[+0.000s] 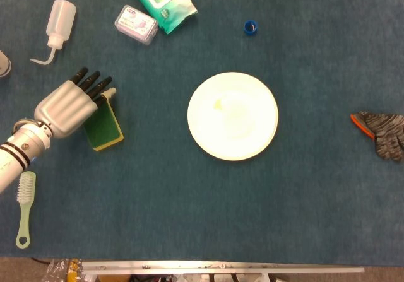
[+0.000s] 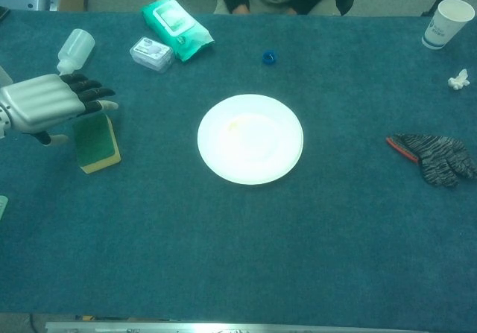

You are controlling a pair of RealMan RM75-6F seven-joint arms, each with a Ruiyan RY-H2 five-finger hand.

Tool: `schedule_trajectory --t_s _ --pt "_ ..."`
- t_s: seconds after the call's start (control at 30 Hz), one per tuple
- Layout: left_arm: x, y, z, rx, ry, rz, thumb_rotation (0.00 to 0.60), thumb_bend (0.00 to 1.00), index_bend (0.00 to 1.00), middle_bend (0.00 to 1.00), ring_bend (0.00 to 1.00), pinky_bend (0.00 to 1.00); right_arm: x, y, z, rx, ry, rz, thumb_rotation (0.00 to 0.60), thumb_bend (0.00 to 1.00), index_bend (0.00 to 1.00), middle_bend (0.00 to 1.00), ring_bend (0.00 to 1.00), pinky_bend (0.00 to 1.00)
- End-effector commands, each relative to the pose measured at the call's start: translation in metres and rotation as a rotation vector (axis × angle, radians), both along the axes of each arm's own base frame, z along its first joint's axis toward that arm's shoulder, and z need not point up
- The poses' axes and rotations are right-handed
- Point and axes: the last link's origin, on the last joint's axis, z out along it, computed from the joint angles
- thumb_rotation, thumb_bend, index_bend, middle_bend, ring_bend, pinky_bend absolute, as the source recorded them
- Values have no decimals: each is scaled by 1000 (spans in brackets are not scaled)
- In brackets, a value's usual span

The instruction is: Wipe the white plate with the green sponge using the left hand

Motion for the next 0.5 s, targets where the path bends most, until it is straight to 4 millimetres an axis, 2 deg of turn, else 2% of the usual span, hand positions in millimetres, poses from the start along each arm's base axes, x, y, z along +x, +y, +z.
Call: schedule_trajectory --t_s 0.03,0.23,0.5 --pt "-1 0 -1 3 8 1 600 262 59 0 0 73 -1 1 1 -2 0 -2 600 388 389 394 243 450" --pt "-2 -3 -6 -11 26 -15 600 262 70 0 0 73 -1 1 1 -3 0 -4 600 388 389 394 243 450" --pt "-4 -3 -10 -4 32 -39 600 263 167 8 0 73 -1 2 2 -6 3 -4 600 388 389 394 243 450"
